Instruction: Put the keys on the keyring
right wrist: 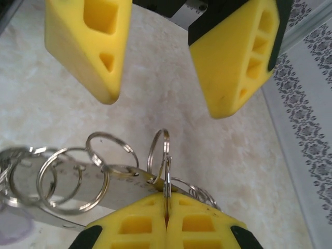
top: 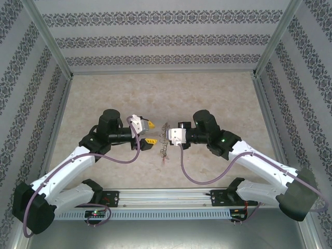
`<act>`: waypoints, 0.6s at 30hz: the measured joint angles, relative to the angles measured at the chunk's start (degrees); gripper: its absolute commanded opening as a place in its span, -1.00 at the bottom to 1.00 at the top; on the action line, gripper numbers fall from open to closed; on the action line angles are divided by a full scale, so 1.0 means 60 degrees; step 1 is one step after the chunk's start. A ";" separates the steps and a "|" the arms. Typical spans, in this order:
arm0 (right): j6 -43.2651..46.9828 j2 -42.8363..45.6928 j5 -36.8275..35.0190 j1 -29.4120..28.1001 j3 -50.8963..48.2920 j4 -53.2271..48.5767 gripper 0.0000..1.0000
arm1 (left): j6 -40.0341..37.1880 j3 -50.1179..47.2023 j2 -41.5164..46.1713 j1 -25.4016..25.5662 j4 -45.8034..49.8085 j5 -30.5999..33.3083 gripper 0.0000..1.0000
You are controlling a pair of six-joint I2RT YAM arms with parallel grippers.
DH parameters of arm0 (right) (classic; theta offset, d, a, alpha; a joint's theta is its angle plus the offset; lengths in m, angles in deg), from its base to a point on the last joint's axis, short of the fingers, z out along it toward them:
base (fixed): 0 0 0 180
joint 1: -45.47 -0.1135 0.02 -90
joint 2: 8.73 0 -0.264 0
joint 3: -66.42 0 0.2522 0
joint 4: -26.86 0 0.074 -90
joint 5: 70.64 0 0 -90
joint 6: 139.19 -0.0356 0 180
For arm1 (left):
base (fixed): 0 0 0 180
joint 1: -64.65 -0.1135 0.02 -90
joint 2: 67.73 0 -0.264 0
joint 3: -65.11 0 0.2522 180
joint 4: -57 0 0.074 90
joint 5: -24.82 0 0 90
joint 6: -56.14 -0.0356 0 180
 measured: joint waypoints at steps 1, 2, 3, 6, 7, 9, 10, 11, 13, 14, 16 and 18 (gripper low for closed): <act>0.0142 0.0040 -0.0040 0.0000 0.0000 0.0000 -1.00 | -0.0015 0.0000 -0.0091 -0.0004 -0.0011 -0.0011 0.30; 0.0251 0.0080 -0.0047 0.0000 0.0000 0.0004 -1.00 | -0.0018 0.0000 -0.0178 -0.0004 -0.0066 -0.0022 0.31; 0.0350 0.0113 -0.0058 0.0000 0.0000 0.0004 -1.00 | 0.0004 0.0000 -0.0262 -0.0007 -0.0157 -0.0022 0.32; 0.0674 0.0171 -0.0098 0.0004 0.0004 0.0000 -1.00 | 0.0437 0.0000 -0.0685 -0.0018 -0.0641 0.0131 0.33; 0.0761 0.0175 -0.0098 0.0004 0.0011 -0.0015 -1.00 | 0.0739 0.0000 -0.0925 -0.0066 -0.0863 0.0237 0.33; 0.0929 0.0171 -0.0095 0.0004 0.0051 -0.0095 -1.00 | 0.1399 0.0000 -0.1326 -0.0175 -0.1126 0.0568 0.32; 0.0984 0.0157 -0.0098 0.0007 0.0080 -0.0138 -1.00 | 0.1781 0.0018 -0.1559 -0.0244 -0.1173 0.0750 0.32; 0.0994 0.0127 -0.0102 0.0007 0.0117 -0.0153 -1.00 | 0.2109 0.0066 -0.1778 -0.0280 -0.1144 0.0871 0.32; 0.0987 0.0018 -0.0113 0.0007 0.0229 -0.0182 -1.00 | 0.2634 0.0259 -0.2135 -0.0321 -0.1086 0.0911 0.32; 0.0976 -0.0047 -0.0135 0.0036 0.0284 -0.0171 -1.00 | 0.2940 0.0372 -0.2266 -0.0321 -0.1067 0.0914 0.32; 0.0925 -0.0117 -0.0135 0.0142 0.0310 -0.0109 -1.00 | 0.3610 0.0484 -0.2346 -0.0321 -0.1071 0.0911 0.31; 0.0871 -0.0127 -0.0109 0.0248 0.0306 -0.0051 -1.00 | 0.4393 0.0499 -0.2346 -0.0321 -0.1096 0.0907 0.29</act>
